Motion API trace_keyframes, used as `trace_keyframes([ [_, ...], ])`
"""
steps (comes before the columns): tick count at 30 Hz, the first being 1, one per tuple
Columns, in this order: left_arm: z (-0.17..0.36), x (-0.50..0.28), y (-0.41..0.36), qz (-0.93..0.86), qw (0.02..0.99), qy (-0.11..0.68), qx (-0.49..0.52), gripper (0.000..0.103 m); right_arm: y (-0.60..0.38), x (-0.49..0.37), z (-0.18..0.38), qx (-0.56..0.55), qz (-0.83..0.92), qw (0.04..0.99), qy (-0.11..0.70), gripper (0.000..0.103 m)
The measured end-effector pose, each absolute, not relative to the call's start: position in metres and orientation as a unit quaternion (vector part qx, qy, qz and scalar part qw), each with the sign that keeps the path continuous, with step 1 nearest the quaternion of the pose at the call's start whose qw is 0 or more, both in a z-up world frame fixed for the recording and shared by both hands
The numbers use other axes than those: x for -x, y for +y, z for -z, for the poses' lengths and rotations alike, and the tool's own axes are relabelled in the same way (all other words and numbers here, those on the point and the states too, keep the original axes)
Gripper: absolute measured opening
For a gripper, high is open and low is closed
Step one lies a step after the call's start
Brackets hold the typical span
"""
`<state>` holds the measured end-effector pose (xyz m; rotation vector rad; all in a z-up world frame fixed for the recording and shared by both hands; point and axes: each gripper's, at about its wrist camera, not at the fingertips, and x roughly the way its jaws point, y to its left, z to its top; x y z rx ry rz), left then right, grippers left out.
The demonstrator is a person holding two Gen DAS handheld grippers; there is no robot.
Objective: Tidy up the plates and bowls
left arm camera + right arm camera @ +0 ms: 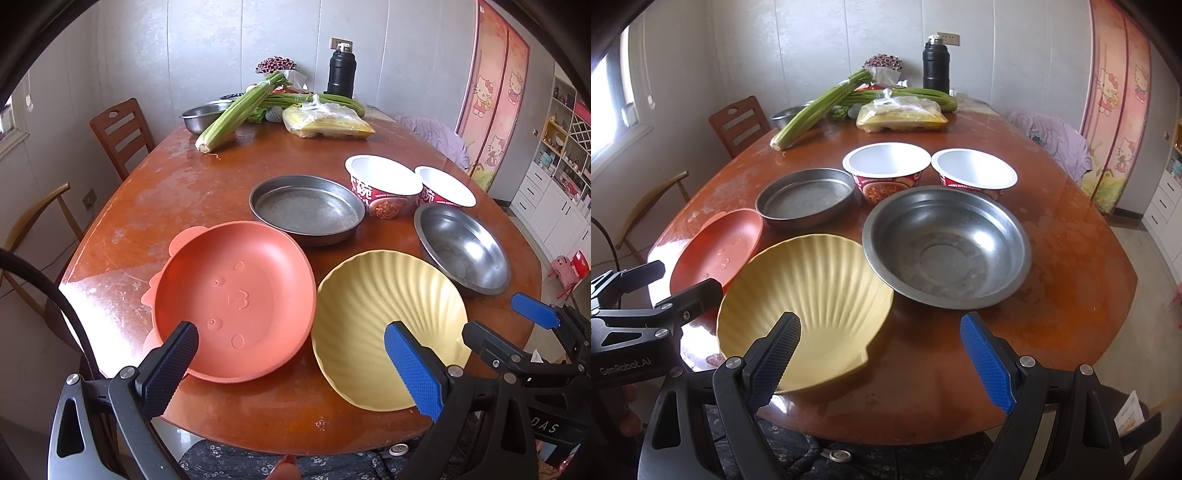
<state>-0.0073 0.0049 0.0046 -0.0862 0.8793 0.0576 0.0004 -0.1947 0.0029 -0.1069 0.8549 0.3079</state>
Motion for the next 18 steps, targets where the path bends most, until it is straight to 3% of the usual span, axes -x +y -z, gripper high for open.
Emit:
trace_keyframes([
  [18, -0.017, 0.008, 0.050, -0.082, 0.905, 0.412, 0.072, 0.102, -0.162, -0.023, -0.022, 0.059, -0.196, 0.891, 0.405, 0.089],
])
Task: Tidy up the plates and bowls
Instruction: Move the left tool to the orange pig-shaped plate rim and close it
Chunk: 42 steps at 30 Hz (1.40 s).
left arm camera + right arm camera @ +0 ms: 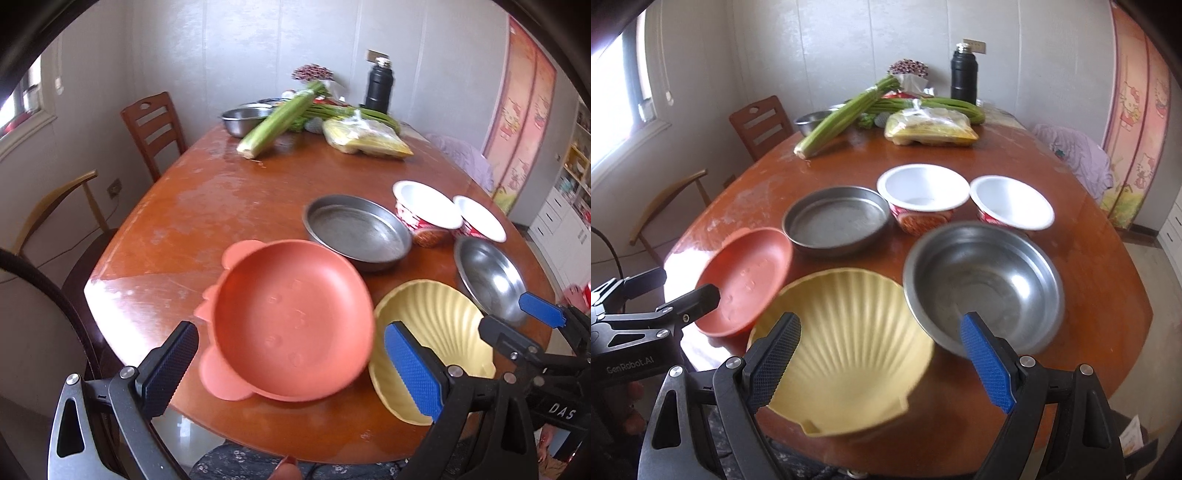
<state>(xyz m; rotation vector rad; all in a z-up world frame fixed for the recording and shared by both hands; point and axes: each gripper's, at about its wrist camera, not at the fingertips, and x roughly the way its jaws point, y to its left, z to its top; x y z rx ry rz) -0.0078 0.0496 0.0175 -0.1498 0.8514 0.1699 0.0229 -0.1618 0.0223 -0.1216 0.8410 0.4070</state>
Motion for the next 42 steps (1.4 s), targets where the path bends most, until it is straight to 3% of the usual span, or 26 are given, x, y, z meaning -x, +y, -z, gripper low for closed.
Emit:
trace_keyframes([
  [14, 0.003, 0.019, 0.120, -0.135, 0.874, 0.443, 0.151, 0.102, -0.090, -0.061, -0.018, 0.093, -0.289, 0.849, 0.431, 0.089],
  [28, 0.029, -0.001, 0.121, -0.108, 0.850, 0.483, 0.180, 0.099, -0.045, -0.085, 0.015, 0.120, -0.321, 0.814, 0.470, 0.089],
  [30, 0.032, -0.003, 0.122, -0.105, 0.848, 0.486, 0.182, 0.093, -0.043, -0.088, 0.020, 0.123, -0.320, 0.811, 0.474, 0.089],
  [35, 0.038, -0.008, 0.122, -0.103, 0.841, 0.494, 0.197, 0.064, -0.042, -0.092, 0.025, 0.121, -0.328, 0.804, 0.480, 0.083],
  [36, 0.038, -0.008, 0.123, -0.103, 0.840, 0.493, 0.202, 0.062, -0.040, -0.092, 0.026, 0.123, -0.332, 0.802, 0.481, 0.081],
  [38, 0.040, -0.010, 0.122, -0.100, 0.838, 0.494, 0.209, 0.054, -0.037, -0.091, 0.029, 0.131, -0.340, 0.797, 0.482, 0.066],
  [42, 0.042, -0.015, 0.118, -0.091, 0.836, 0.500, 0.208, 0.043, -0.029, -0.088, 0.033, 0.151, -0.346, 0.793, 0.479, 0.060],
])
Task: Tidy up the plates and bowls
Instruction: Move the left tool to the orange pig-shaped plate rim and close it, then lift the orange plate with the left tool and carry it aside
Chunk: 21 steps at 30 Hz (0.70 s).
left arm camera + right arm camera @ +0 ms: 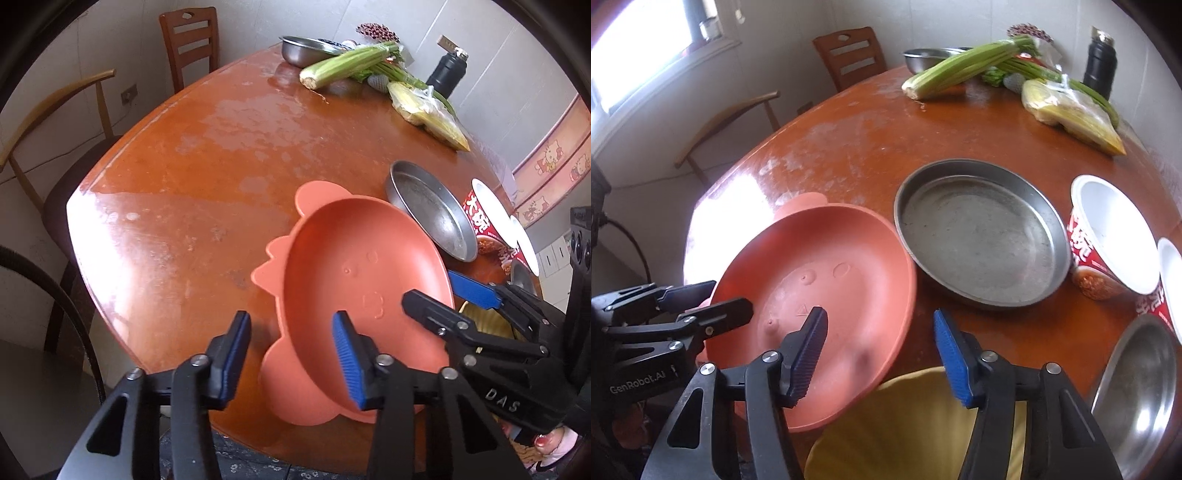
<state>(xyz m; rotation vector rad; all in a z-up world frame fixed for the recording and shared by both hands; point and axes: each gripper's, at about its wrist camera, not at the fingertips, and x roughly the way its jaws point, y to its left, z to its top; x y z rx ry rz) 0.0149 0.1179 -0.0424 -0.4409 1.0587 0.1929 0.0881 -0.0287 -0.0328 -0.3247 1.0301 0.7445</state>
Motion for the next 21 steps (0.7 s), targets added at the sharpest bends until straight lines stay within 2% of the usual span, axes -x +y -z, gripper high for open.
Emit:
trace_keyframes([
  [2, 0.043, -0.018, 0.115, -0.088, 0.836, 0.502, 0.206, 0.036, -0.026, -0.085, 0.032, 0.153, -0.357, 0.790, 0.476, 0.059],
  [21, 0.025, -0.023, 0.143, -0.112, 0.846, 0.477, 0.209, 0.035, 0.003, -0.076, 0.011, 0.162, -0.369, 0.796, 0.451, 0.058],
])
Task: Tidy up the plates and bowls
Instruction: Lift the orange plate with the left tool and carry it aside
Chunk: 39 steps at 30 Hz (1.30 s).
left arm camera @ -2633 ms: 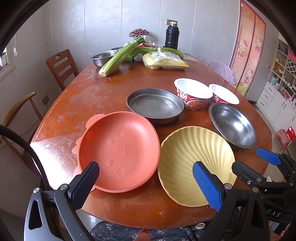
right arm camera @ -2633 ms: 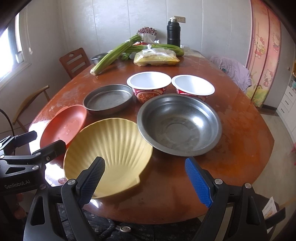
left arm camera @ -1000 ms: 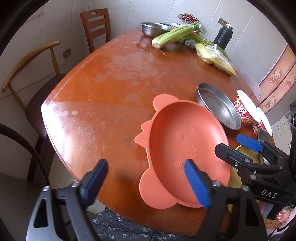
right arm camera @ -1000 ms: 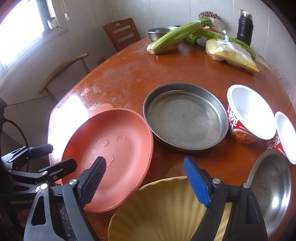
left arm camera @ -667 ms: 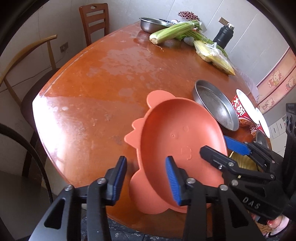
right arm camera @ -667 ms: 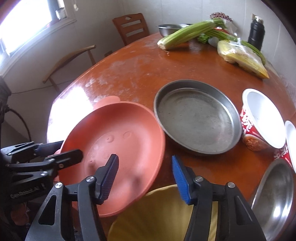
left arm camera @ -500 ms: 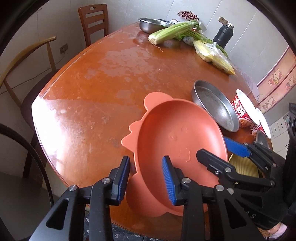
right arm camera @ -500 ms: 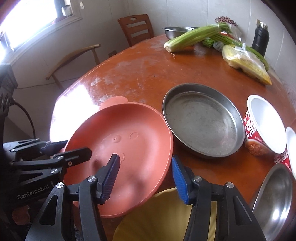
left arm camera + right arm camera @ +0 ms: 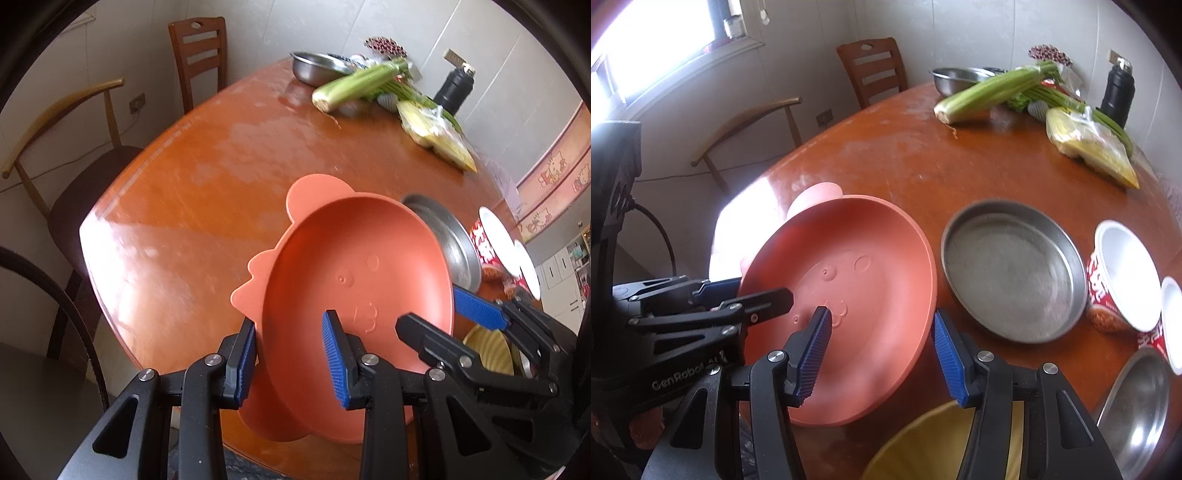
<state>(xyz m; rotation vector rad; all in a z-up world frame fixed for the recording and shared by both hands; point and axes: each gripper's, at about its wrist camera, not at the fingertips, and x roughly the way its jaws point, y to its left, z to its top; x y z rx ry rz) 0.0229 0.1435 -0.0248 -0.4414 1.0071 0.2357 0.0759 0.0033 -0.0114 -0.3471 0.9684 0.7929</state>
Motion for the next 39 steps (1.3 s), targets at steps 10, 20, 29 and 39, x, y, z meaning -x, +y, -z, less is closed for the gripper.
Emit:
trace_keyframes([
  [10, 0.013, -0.049, 0.171, -0.120, 0.853, 0.461, 0.211, 0.035, 0.025, -0.095, -0.002, 0.130, -0.362, 0.810, 0.442, 0.059],
  [20, 0.026, -0.076, 0.181, -0.123, 0.846, 0.477, 0.202, 0.034, 0.031, -0.113, 0.016, 0.109, -0.350, 0.800, 0.475, 0.059],
  [29, 0.035, -0.087, 0.183, -0.125, 0.843, 0.484, 0.196, 0.034, 0.033, -0.121, 0.027, 0.099, -0.346, 0.793, 0.492, 0.059],
  [39, 0.038, -0.107, 0.187, -0.127, 0.845, 0.486, 0.183, 0.034, 0.034, -0.126, 0.033, 0.092, -0.338, 0.791, 0.502, 0.059],
])
